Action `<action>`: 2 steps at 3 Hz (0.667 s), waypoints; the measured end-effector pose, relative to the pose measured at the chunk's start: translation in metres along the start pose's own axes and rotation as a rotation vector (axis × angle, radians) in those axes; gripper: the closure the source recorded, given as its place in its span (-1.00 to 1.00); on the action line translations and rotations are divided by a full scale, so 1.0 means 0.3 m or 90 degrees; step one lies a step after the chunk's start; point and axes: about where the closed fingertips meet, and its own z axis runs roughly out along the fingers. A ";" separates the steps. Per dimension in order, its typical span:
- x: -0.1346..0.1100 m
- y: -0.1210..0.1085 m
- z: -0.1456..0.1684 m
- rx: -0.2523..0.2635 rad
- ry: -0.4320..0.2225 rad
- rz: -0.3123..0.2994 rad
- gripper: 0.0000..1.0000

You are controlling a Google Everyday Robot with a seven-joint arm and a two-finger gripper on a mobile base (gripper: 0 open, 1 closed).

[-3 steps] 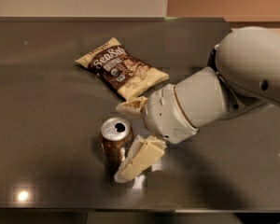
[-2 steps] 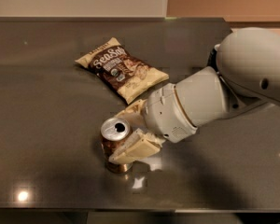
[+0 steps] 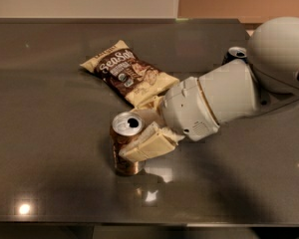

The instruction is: Pick orange can

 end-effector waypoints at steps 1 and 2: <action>-0.054 -0.032 -0.082 0.006 -0.015 0.010 1.00; -0.112 -0.071 -0.175 0.011 -0.012 0.014 1.00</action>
Offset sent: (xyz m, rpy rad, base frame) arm 0.0381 -0.0447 0.0923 0.0149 0.0192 -0.0447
